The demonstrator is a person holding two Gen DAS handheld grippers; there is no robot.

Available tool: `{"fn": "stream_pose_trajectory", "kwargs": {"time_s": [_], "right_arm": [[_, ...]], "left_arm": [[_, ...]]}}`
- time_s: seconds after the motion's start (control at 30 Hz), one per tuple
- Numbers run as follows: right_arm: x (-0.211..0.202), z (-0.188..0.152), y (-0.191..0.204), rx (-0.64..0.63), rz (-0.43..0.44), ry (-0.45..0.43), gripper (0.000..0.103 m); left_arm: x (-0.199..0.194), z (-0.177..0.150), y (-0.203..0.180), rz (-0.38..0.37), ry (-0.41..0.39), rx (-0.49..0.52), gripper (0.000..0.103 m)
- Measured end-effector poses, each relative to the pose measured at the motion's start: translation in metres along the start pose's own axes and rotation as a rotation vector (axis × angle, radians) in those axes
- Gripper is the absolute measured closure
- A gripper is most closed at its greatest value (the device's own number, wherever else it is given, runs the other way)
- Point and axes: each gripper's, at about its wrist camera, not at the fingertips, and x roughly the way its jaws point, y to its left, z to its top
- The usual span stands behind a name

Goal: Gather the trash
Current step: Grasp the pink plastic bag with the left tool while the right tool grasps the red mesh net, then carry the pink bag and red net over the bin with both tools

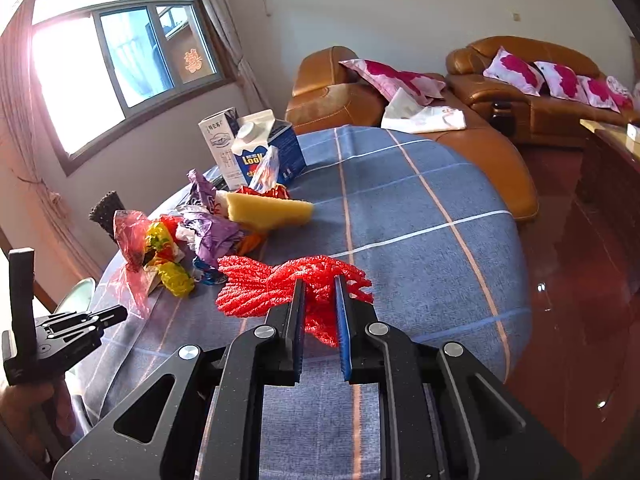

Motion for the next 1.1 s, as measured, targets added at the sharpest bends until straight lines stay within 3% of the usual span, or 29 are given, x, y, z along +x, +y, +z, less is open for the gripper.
{"fn": "stream_pose_trajectory", "kwargs": {"time_s": [0.2, 0.33, 0.37, 0.4, 0.43, 0.6, 0.77, 0.83, 0.87, 1.1], "right_arm": [[-0.008, 0.001, 0.017, -0.032, 0.008, -0.016, 0.088], [-0.010, 0.001, 0.028, -0.050, 0.008, -0.018, 0.088], [-0.009, 0.000, 0.028, -0.052, 0.005, -0.017, 0.088], [-0.008, 0.000, 0.029, -0.056, 0.001, -0.016, 0.088], [-0.008, -0.001, 0.028, -0.059, -0.006, -0.015, 0.088], [-0.007, 0.002, 0.003, -0.023, -0.060, -0.028, 0.088], [-0.006, 0.002, -0.012, 0.000, -0.072, -0.027, 0.088], [-0.006, 0.002, -0.012, -0.001, -0.069, -0.026, 0.088], [-0.006, 0.002, -0.011, -0.004, -0.066, -0.027, 0.088], [-0.013, 0.004, 0.002, -0.023, -0.045, -0.042, 0.088]], "left_arm": [[-0.034, -0.008, 0.009, 0.038, -0.061, 0.034, 0.103], [-0.051, -0.012, 0.027, 0.045, -0.087, -0.013, 0.098], [-0.052, -0.011, 0.030, 0.048, -0.093, -0.030, 0.079], [-0.053, -0.010, 0.031, 0.053, -0.099, -0.040, 0.053], [-0.053, -0.008, 0.032, 0.062, -0.111, -0.050, 0.048], [-0.043, 0.000, 0.024, 0.030, -0.098, -0.064, 0.049], [-0.007, 0.007, 0.014, -0.008, -0.040, -0.093, 0.049], [0.002, 0.008, 0.013, -0.030, -0.025, -0.097, 0.075], [0.007, 0.009, 0.011, -0.056, -0.007, -0.090, 0.101], [-0.014, 0.003, 0.012, -0.024, -0.047, -0.048, 0.103]]}}
